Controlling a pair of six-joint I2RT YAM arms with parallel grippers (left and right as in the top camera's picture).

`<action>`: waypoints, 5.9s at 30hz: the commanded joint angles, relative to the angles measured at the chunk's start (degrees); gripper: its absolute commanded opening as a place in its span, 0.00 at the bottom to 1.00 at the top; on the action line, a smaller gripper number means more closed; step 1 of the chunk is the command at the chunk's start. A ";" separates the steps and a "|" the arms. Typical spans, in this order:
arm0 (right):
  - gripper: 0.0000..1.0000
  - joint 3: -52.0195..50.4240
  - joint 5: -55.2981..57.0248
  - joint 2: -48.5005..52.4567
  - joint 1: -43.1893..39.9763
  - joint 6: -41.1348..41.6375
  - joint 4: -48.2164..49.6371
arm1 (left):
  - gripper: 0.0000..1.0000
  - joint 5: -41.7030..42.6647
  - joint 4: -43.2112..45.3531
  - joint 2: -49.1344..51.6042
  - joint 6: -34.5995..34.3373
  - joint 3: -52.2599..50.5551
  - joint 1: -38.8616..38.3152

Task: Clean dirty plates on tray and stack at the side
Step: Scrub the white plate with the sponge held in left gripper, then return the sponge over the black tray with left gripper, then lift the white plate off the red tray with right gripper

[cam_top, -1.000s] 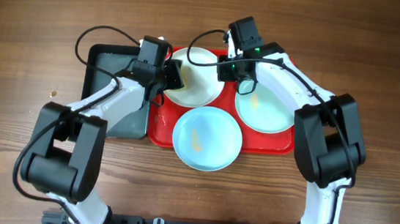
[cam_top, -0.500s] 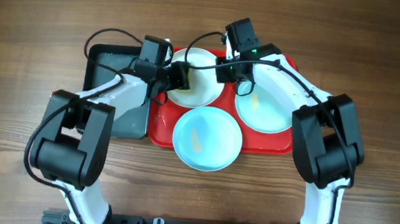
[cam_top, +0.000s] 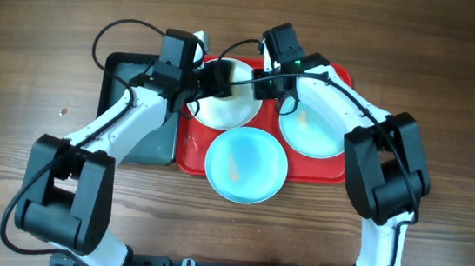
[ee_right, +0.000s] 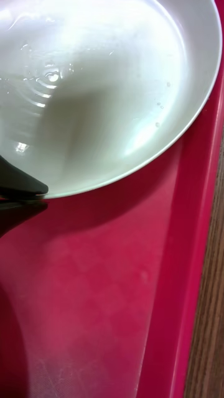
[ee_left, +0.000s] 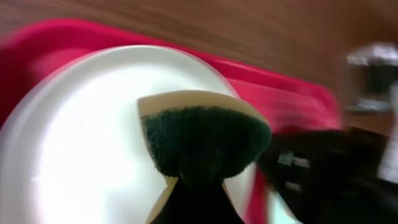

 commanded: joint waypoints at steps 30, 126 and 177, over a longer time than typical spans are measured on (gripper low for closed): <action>0.04 -0.22 -0.44 -1.92 0.28 -8.48 -1.55 | 0.04 12.37 2.56 9.05 2.64 3.06 -0.15; 0.04 -1.57 -0.24 1.62 0.28 -3.98 2.86 | 0.04 -23.06 -27.85 -6.69 19.19 3.08 17.86; 0.04 13.18 38.58 -2.34 24.94 -50.99 40.46 | 0.04 -23.10 -30.91 -6.62 19.19 3.08 17.86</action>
